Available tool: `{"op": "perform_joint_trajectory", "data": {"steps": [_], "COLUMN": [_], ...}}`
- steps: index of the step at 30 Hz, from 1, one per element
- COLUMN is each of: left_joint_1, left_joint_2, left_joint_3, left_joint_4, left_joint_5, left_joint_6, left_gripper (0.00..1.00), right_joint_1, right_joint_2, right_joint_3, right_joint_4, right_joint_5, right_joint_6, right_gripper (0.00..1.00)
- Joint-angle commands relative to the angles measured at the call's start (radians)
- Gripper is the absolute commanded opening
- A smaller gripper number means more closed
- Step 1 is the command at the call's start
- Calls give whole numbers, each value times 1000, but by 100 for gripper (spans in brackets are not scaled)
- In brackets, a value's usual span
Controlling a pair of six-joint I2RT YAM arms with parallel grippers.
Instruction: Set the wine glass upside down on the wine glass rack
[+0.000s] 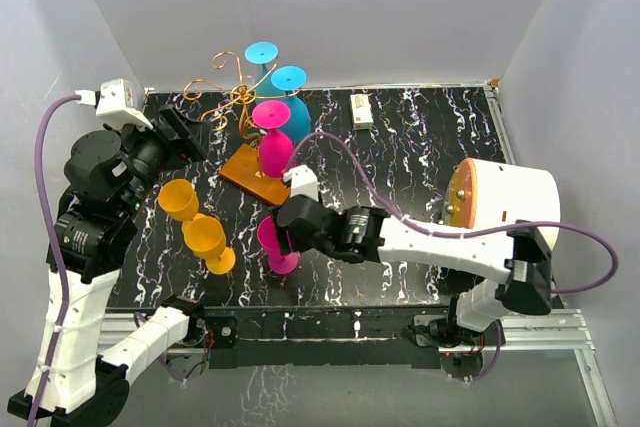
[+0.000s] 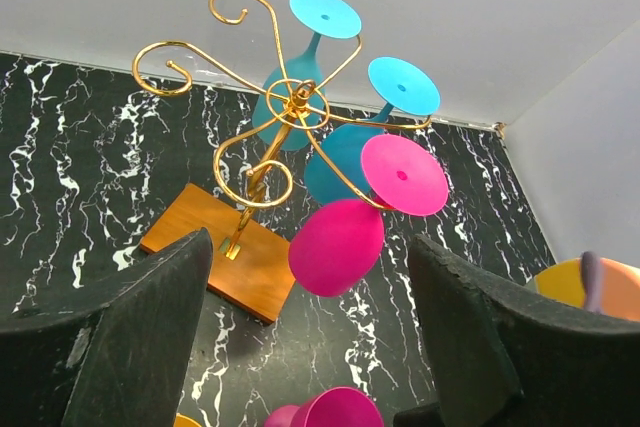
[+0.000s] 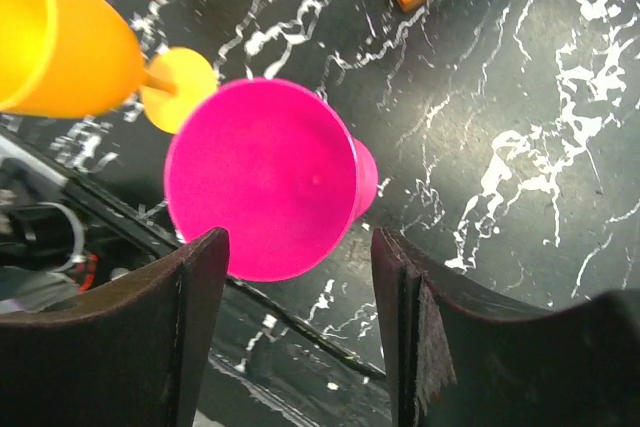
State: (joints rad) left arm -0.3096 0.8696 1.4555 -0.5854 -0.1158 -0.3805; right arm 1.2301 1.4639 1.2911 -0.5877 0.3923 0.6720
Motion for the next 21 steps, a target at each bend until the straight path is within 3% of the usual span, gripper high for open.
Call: {"op": "perform_joint_trajectory", "data": {"steps": [1, 8, 16, 21], "left_joint_1": [6, 5, 6, 6], "left_joint_2": [-8, -4, -6, -1], "left_joint_3": [-3, -4, -12, -11], "left_joint_4": [6, 28, 36, 55], "left_joint_5": [-8, 1, 1, 16], "left_joint_6": [19, 18, 20, 26], "left_gripper": [78, 78, 78, 78], "right_joint_1": [38, 40, 41, 40], "right_joint_2": [62, 138, 143, 106], "right_joint_3": [80, 89, 107, 95], "right_joint_4": [-99, -86, -105, -111], "right_joint_5": [153, 147, 201, 241], "right_joint_6": [1, 12, 17, 10], "right_gripper": [56, 41, 2, 0]}}
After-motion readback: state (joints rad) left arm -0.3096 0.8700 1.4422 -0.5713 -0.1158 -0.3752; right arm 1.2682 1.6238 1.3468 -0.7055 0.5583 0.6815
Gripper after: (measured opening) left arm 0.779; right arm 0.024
